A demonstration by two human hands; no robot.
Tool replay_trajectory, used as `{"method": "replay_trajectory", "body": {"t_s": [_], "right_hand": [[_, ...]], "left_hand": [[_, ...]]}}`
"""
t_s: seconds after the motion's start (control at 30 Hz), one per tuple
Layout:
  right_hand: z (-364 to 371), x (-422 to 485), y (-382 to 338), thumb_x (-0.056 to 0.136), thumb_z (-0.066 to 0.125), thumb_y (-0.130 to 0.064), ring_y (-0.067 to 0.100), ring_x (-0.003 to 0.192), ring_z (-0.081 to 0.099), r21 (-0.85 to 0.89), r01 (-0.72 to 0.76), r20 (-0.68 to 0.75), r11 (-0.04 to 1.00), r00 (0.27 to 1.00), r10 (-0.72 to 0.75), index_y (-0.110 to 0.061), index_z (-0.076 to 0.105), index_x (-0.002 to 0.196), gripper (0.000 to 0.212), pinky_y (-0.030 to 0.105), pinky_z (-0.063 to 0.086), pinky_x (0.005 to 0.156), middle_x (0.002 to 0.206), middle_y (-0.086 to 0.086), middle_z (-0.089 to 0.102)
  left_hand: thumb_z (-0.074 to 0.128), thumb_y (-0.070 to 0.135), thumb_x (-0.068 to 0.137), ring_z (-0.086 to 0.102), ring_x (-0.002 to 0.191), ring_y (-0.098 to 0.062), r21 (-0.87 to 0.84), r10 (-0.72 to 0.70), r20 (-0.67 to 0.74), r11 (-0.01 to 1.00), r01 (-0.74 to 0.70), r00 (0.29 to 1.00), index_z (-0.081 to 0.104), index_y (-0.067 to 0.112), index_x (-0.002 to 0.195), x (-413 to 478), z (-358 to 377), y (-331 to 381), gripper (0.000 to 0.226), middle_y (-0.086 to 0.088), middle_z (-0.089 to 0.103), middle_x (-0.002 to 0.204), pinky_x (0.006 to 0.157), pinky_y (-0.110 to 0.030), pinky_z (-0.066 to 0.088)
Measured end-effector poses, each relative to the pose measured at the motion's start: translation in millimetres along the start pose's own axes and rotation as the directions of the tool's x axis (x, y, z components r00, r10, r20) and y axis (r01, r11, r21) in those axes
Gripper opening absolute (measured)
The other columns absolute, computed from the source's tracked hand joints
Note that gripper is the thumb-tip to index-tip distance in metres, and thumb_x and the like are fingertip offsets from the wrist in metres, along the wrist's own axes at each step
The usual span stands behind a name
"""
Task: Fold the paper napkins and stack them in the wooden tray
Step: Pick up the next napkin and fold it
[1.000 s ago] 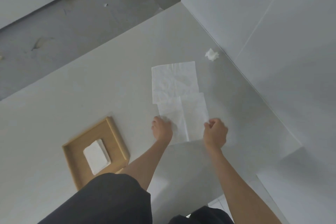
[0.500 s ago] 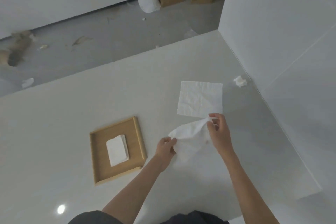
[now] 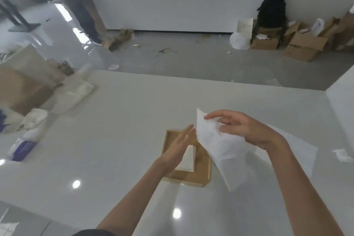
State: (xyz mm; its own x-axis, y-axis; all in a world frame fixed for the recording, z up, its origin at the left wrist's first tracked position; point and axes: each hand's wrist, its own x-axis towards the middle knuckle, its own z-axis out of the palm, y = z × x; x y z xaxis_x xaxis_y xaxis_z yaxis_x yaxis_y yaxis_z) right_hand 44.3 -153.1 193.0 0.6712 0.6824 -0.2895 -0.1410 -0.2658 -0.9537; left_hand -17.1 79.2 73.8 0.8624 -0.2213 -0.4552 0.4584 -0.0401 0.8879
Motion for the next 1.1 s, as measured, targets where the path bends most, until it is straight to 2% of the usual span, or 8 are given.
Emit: {"method": "replay_trajectory", "body": {"t_s": [0.17,0.27,0.4,0.5,0.63,0.83,0.97,1.1], "right_hand": [[6,20,-32,0.089,0.061,-0.020,0.034,0.108,0.068,-0.009,0.042,0.048,0.999,0.998,-0.042,-0.029,0.062,0.133,0.044,0.034,0.057,0.082,0.120,0.017,0.067],[0,22,-31,0.095,0.057,-0.029,0.027,0.118,0.065,0.193,0.161,-0.132,0.968,0.982,-0.137,-0.035,0.054,0.141,0.046,0.034,0.056,0.089,0.133,0.009,0.066],[19,23,31,0.099,0.032,-0.062,0.027,0.137,0.051,0.556,0.173,-0.292,0.813,0.957,-0.004,-0.032,0.044,0.149,0.059,0.053,0.038,0.113,0.150,0.001,0.053],[59,32,72,0.094,0.033,-0.063,0.021,0.131,0.057,0.633,0.139,-0.329,0.761,0.939,0.103,-0.029,0.044,0.149,0.065,0.044,0.051,0.102,0.150,0.002,0.053],[74,45,61,0.096,0.045,-0.047,0.008,0.124,0.061,0.551,0.244,-0.473,0.798,0.879,0.058,-0.050,0.027,0.151,0.058,0.035,0.053,0.095,0.141,-0.019,0.058],[70,55,49,0.096,0.062,-0.005,0.015,0.104,0.072,0.112,0.135,-0.551,0.984,0.833,-0.051,-0.044,0.041,0.147,0.067,0.029,0.058,0.085,0.113,0.003,0.074],[66,54,46,0.095,0.065,-0.016,0.004,0.103,0.069,0.037,0.142,-0.630,0.989,0.771,-0.087,-0.037,0.065,0.123,0.035,0.018,0.056,0.079,0.116,-0.016,0.069],[55,51,50,0.092,0.069,-0.018,0.009,0.102,0.069,-0.020,0.121,-0.738,0.992,0.668,-0.096,-0.032,0.074,0.102,0.018,0.030,0.057,0.088,0.109,-0.011,0.074]], "left_hand": [[0.064,0.019,0.094,0.057,0.130,-0.028,-0.217,0.099,0.124,0.974,-0.070,0.987,0.040,0.016,0.148,-11,-19,22,0.059,-0.008,0.059,0.142,0.108,-0.043,0.047],[0.073,0.020,0.086,0.060,0.126,-0.033,-0.343,0.110,0.054,0.935,-0.085,0.992,0.054,0.002,0.137,-14,-26,34,0.057,-0.016,0.063,0.136,0.103,-0.040,0.051],[0.067,0.018,0.093,0.065,0.121,-0.030,-0.371,0.118,-0.045,0.920,-0.126,0.992,0.063,0.001,0.127,-21,-39,47,0.039,-0.015,0.068,0.129,0.104,-0.042,0.050],[0.062,0.016,0.097,0.067,0.117,-0.030,-0.326,0.097,-0.090,0.938,-0.121,0.991,0.063,0.003,0.127,-26,-55,46,0.033,-0.013,0.070,0.125,0.099,-0.042,0.054],[0.062,0.017,0.097,0.070,0.110,-0.028,-0.207,0.105,-0.111,0.970,-0.127,0.988,0.065,0.005,0.123,-33,-75,43,0.029,-0.011,0.073,0.120,0.089,-0.037,0.059],[0.070,0.023,0.093,0.073,0.103,-0.026,-0.125,0.154,-0.235,0.974,-0.187,0.960,0.059,0.014,0.124,-37,-90,56,0.034,-0.009,0.073,0.116,0.086,-0.043,0.060],[0.073,0.022,0.090,0.074,0.095,-0.021,-0.030,0.203,-0.338,0.974,-0.226,0.919,0.039,0.029,0.139,-32,-93,59,0.060,-0.007,0.072,0.113,0.082,-0.041,0.062],[0.074,0.017,0.089,0.073,0.091,-0.017,0.100,0.301,-0.296,0.954,-0.284,0.906,0.032,0.037,0.144,-28,-89,69,0.073,-0.006,0.070,0.111,0.076,-0.031,0.062]]}}
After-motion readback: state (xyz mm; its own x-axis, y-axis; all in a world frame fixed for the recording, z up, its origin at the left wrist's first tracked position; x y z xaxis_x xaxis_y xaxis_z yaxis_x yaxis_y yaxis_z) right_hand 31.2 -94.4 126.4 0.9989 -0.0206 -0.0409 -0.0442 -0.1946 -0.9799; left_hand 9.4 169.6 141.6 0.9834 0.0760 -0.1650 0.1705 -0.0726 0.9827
